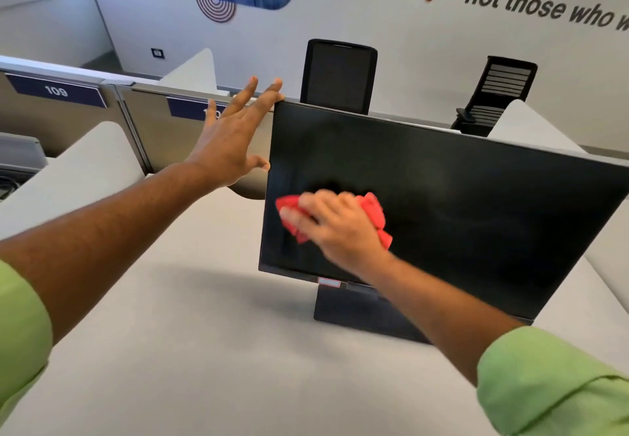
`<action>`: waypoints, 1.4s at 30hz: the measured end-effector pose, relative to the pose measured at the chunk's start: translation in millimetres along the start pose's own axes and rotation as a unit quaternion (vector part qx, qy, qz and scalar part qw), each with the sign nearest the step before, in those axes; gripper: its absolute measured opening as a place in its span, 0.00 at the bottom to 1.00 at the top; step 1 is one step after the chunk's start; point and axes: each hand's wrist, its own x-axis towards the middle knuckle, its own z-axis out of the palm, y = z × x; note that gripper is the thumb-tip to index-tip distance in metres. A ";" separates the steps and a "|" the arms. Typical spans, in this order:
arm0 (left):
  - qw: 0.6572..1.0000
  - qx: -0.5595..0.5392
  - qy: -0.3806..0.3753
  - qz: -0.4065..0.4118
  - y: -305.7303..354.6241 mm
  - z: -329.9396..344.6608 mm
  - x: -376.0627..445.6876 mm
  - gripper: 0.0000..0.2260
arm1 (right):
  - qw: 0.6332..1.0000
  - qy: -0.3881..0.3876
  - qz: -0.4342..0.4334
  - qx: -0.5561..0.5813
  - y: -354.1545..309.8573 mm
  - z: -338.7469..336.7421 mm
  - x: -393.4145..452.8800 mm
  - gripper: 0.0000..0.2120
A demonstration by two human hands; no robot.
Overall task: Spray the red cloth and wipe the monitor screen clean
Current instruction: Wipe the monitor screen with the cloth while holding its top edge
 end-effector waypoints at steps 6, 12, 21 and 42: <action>1.000 0.002 -0.007 -0.002 -1.7 2.5 2.9 0.56 | 0.980 0.102 0.164 -0.049 95.5 -50.4 48.5 0.21; 1.000 0.006 -0.006 -0.010 -6.2 3.8 1.3 0.57 | 0.997 0.026 0.078 0.001 37.3 -16.7 -30.5 0.20; 1.000 0.008 -0.013 -0.011 0.4 1.2 0.5 0.58 | 0.994 -0.098 -0.013 0.042 -16.2 2.9 -125.8 0.23; 0.999 0.032 -0.005 -0.025 8.6 -1.4 -7.3 0.60 | 0.987 -0.150 -0.011 0.055 10.9 -17.3 -187.7 0.30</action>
